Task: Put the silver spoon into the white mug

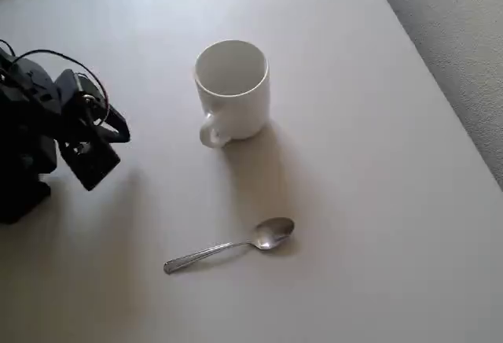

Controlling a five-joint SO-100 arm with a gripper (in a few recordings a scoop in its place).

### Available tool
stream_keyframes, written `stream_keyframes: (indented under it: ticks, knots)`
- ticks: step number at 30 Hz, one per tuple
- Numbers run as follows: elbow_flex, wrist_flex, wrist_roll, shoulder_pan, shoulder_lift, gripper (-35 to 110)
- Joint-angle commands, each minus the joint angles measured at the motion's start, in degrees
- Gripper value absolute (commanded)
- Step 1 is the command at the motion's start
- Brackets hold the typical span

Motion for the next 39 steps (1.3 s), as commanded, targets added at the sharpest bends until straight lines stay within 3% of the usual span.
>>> stream_keyframes:
  ticks: [1, 7, 12, 20, 26, 39]
  knots:
    - [0.1, 0.4, -1.9, -1.8, 0.4, -2]
    - [-6.4, -7.5, 5.8, 4.6, 0.4, 0]
    - [-17.7, -14.9, 18.4, 15.1, -3.3, 21]
    - [-52.9, -14.2, 40.1, 27.9, -55.6, 43]
    - [-74.4, -5.1, 48.6, 31.7, -84.3, 46]
    - [-82.9, -5.0, 52.8, 35.4, -109.1, 45]
